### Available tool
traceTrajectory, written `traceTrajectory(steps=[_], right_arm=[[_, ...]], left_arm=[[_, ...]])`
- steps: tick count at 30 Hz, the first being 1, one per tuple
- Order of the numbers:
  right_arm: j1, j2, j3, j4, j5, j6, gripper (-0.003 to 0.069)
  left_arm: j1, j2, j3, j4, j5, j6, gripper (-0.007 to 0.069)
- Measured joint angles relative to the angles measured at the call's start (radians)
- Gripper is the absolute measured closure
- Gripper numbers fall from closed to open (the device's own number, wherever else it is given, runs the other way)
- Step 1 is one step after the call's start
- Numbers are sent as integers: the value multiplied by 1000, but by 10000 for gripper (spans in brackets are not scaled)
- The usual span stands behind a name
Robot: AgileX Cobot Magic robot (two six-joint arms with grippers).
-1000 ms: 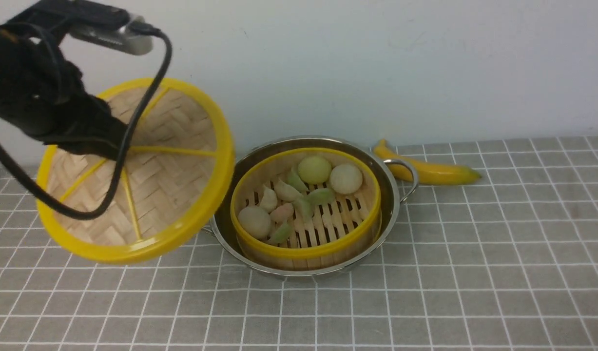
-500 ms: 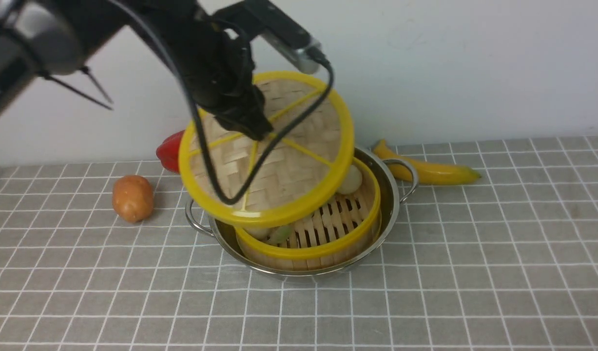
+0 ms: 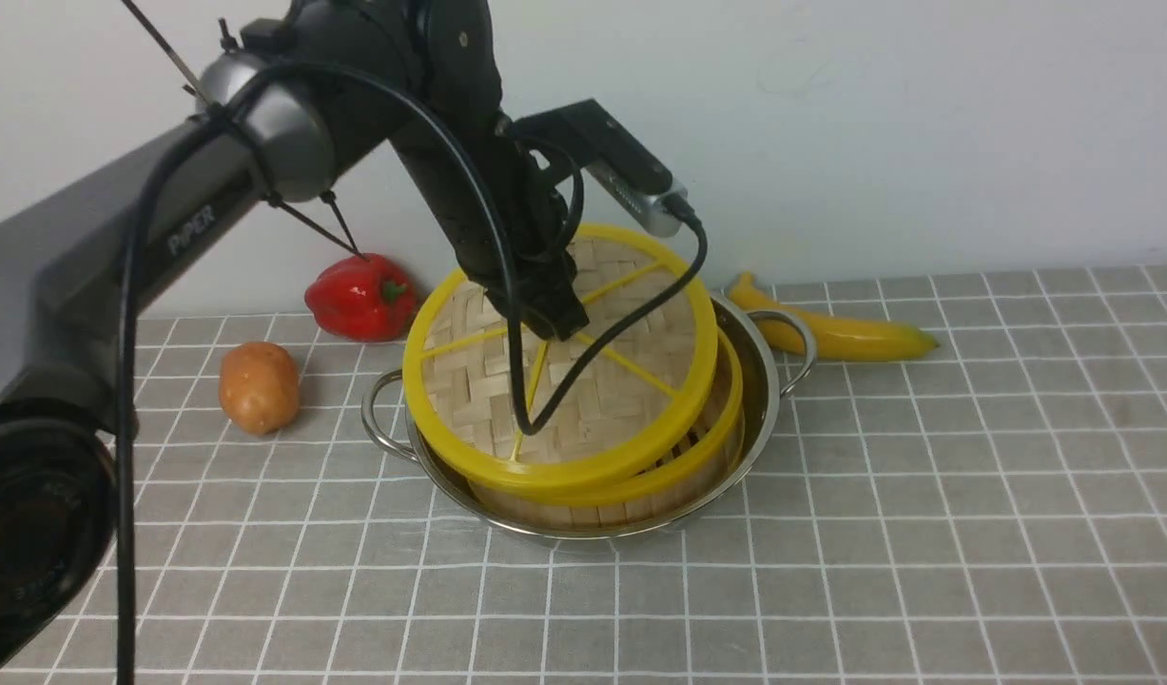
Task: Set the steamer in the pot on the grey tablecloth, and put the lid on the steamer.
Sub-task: 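Place the yellow bamboo steamer lid onto the steamer in the pot with the left gripper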
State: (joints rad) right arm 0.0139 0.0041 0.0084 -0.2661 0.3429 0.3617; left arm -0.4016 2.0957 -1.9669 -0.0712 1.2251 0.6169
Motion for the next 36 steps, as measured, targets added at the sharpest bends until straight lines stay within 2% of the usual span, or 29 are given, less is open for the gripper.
traceTrajectory(steps=[9, 15, 36], right_arm=[[0, 0, 0, 0, 0, 0, 419], [0, 0, 0, 0, 0, 0, 419], [0, 0, 0, 0, 0, 0, 416]], left_arm=[[0, 4, 0, 0, -36, 53, 505], [0, 4, 0, -43, -53, 92, 505], [0, 26, -1, -64, -40, 91, 505]])
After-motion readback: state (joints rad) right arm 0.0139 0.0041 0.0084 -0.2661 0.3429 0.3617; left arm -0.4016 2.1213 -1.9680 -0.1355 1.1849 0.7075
